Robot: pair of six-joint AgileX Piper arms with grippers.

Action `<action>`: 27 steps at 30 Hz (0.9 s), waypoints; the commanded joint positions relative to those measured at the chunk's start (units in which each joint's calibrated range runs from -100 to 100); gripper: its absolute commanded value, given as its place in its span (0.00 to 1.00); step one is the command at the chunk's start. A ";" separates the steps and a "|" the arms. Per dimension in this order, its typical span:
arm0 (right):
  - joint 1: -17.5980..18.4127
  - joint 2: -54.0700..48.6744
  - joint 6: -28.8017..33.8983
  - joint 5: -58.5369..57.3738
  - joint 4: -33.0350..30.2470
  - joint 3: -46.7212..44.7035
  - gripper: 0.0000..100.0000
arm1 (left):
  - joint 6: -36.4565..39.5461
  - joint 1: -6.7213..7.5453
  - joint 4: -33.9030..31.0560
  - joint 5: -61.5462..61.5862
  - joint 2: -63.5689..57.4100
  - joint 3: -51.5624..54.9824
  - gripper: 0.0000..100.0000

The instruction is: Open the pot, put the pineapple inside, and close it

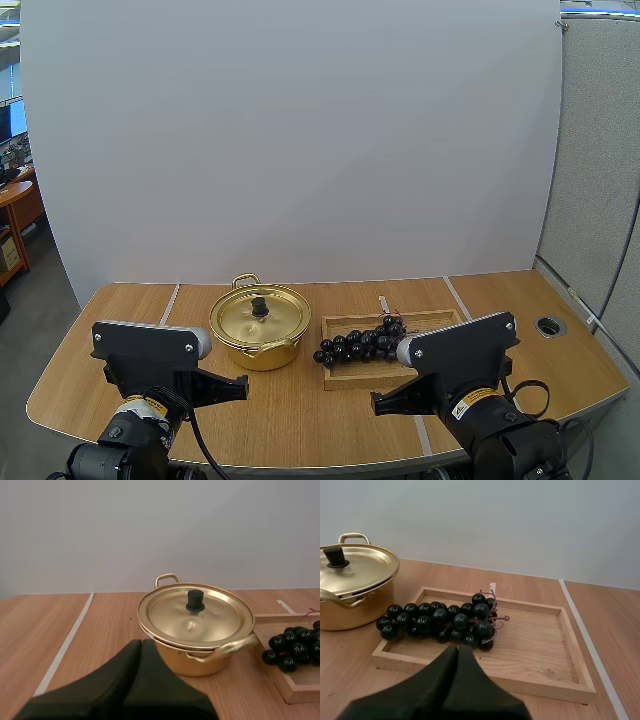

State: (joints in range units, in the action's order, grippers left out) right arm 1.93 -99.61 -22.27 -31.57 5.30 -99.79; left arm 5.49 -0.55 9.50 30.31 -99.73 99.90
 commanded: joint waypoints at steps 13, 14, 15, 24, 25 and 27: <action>-0.34 -0.39 -0.05 0.14 0.32 -0.21 0.00 | 1.16 -0.11 -0.53 -1.62 -0.27 0.10 0.00; -0.34 -0.39 -0.05 0.14 0.32 -0.21 0.00 | 1.16 -0.11 -0.53 -1.62 -0.27 0.10 0.00; -0.34 -0.39 -0.05 0.14 0.32 -0.21 0.00 | 1.16 -0.11 -0.53 -1.62 -0.27 0.10 0.00; -0.34 -0.39 -0.05 0.14 0.32 -0.21 0.00 | 1.16 -0.11 -0.53 -1.63 -0.27 0.10 0.00; -0.34 -0.39 -0.05 0.14 0.32 -0.21 0.00 | 1.16 -0.11 -0.53 -1.63 -0.27 0.10 0.00; -0.34 -0.39 -0.05 0.14 0.32 -0.21 0.00 | 1.16 -0.11 -0.53 -1.63 -0.27 0.10 0.00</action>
State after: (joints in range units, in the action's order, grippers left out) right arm 1.79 -99.61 -22.27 -31.57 5.40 -99.79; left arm 6.04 -0.55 9.50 29.97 -99.73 99.90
